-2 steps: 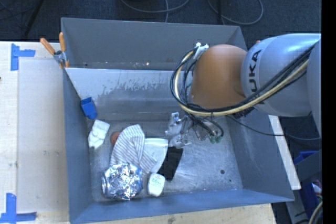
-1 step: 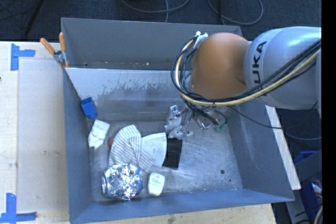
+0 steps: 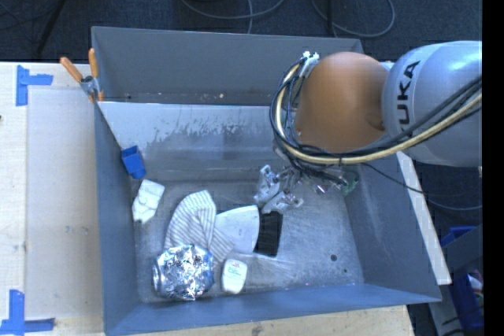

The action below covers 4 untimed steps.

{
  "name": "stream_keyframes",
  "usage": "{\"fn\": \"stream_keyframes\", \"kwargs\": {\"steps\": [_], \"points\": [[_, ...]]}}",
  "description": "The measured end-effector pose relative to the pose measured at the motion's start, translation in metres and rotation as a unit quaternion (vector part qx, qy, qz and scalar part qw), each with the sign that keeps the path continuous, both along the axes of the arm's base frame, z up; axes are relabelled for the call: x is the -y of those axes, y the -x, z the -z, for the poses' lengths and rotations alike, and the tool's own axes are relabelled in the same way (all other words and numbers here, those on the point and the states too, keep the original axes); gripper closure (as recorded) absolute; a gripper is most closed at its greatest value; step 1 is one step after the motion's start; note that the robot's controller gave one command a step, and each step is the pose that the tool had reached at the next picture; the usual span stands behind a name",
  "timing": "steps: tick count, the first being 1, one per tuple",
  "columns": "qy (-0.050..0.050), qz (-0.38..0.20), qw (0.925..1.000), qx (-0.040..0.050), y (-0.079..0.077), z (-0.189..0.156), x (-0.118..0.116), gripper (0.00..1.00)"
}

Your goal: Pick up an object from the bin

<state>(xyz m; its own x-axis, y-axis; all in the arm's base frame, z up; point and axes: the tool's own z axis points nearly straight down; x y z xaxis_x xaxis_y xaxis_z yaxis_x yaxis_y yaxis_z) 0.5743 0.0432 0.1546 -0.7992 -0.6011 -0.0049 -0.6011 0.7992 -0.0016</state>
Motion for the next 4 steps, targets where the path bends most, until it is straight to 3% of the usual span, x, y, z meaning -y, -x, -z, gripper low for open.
{"fn": "stream_keyframes", "kwargs": {"steps": [1, 2, 3, 4], "points": [[0.0, -0.066, 0.9978, 0.0008, 0.008, 0.015, 0.011, 1.0], [0.0, -0.052, 0.9987, 0.0015, 0.008, 0.023, 0.015, 1.0], [0.001, 0.004, 1.0, -0.0058, 0.004, 0.012, 0.005, 1.0], [0.0, -0.072, 0.9974, -0.0048, 0.01, -0.045, 0.008, 1.0]]}}
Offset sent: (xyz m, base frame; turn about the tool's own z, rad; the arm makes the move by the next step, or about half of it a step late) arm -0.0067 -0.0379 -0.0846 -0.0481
